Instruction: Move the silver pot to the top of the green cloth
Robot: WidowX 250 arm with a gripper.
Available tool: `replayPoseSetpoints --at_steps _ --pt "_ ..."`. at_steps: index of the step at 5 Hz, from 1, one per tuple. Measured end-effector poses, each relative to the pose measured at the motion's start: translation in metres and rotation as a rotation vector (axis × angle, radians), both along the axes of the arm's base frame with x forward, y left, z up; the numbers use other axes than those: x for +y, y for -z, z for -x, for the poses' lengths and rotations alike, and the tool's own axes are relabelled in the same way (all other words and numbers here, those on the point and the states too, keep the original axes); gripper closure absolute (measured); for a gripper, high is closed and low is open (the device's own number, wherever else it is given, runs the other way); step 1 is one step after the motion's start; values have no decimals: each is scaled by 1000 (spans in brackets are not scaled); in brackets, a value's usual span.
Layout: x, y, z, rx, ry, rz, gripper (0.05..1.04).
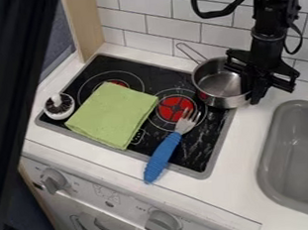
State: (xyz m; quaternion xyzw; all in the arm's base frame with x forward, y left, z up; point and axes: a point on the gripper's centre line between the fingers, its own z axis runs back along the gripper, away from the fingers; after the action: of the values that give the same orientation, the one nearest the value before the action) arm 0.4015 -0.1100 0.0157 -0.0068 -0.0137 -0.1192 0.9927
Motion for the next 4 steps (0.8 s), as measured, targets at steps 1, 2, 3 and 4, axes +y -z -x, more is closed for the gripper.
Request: replayPoseSetpoints --at_steps 1,2,3,4 --pt "1 -26 12 -34 -25 46 999" --pt "23 -68 26 -100 -70 71 1003" --pt "52 -87 46 -116 -135 79 1003" --pt "80 -85 72 -100 -198 35 1003"
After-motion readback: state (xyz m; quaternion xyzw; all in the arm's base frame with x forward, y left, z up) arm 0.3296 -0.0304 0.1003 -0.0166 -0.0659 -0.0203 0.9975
